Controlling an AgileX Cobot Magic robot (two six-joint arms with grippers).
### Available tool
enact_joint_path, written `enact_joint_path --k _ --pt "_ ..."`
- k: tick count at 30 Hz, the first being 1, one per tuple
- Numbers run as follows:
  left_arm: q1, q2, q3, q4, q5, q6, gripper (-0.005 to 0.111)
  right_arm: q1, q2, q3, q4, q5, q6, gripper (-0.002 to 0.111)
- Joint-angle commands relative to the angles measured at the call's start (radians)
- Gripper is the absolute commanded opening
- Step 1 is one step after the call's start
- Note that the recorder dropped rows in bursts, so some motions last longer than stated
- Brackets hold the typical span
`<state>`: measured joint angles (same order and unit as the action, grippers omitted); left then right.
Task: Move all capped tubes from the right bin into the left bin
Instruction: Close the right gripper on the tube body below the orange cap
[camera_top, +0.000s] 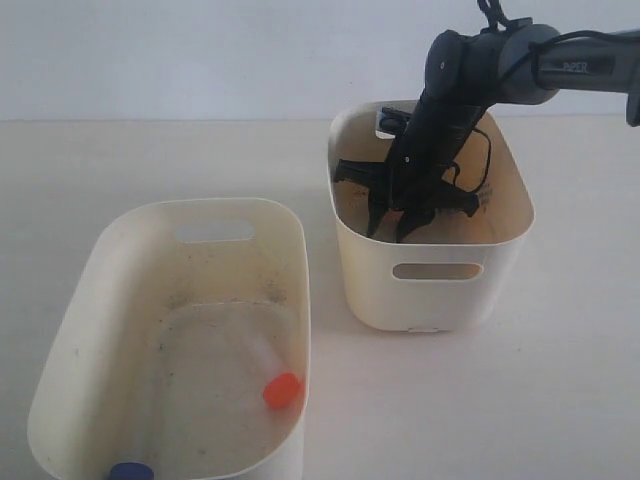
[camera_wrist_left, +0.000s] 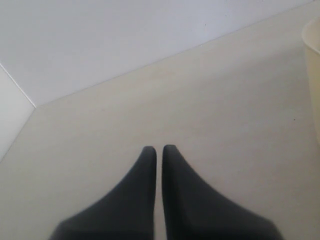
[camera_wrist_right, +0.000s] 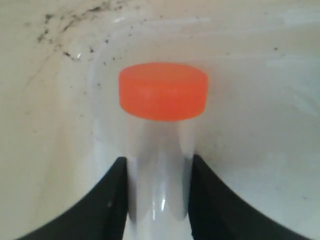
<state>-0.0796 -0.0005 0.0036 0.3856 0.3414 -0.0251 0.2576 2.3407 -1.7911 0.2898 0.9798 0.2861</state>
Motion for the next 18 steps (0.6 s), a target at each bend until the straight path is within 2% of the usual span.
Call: enact_joint_path --k 1,2,9,18 --pt "-0.005 0.0 -0.004 -0.003 -0.005 -0.01 0.004 0.026 0.055 0.025 0.012 0.035 -0.01 0.006" --pt "-0.005 0.0 -0.004 -0.003 -0.005 -0.01 0.004 0.026 0.055 0.025 0.012 0.049 -0.022 0.0" --pt "-0.005 0.0 -0.004 -0.003 -0.005 -0.01 0.004 0.026 0.044 0.025 0.012 0.143 -0.062 0.0" --pt "-0.005 0.0 -0.004 -0.003 -0.005 -0.01 0.004 0.026 -0.038 0.025 0.014 0.151 -0.07 0.0"
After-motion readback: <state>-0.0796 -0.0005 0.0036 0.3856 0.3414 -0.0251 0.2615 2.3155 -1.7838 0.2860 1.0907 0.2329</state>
